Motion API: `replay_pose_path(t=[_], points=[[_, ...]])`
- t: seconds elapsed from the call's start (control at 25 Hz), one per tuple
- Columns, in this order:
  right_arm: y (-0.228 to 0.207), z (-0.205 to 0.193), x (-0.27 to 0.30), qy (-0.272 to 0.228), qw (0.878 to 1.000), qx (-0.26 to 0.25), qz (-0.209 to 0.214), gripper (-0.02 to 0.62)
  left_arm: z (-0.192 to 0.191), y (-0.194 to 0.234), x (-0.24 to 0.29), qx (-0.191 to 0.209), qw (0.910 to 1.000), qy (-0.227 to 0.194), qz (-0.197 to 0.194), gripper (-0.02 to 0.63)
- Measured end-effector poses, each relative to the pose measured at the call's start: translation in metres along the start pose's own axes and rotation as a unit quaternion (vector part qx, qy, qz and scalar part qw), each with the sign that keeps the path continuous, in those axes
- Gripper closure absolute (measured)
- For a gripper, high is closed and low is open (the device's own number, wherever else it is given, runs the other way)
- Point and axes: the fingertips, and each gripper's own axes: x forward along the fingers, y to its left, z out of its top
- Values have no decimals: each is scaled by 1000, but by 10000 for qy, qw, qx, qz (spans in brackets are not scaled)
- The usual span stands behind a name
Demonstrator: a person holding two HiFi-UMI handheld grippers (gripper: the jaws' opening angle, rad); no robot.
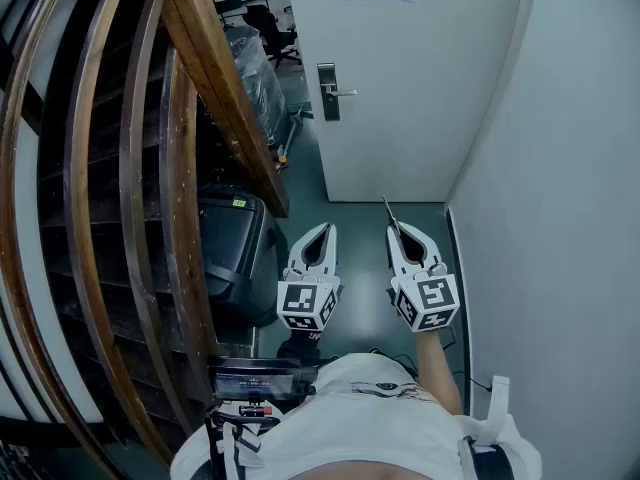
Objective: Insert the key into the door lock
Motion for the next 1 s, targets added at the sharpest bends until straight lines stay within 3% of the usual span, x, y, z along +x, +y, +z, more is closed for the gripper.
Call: replay_pose_path(t=[0.52, 1.0], points=[[-23, -17, -1, 140, 9999, 42, 51, 569, -19, -22, 22, -73, 9999, 103, -35, 604], [-41, -36, 9, 364, 9974, 563, 256, 569, -42, -27, 36, -144, 9986, 450, 220, 604]])
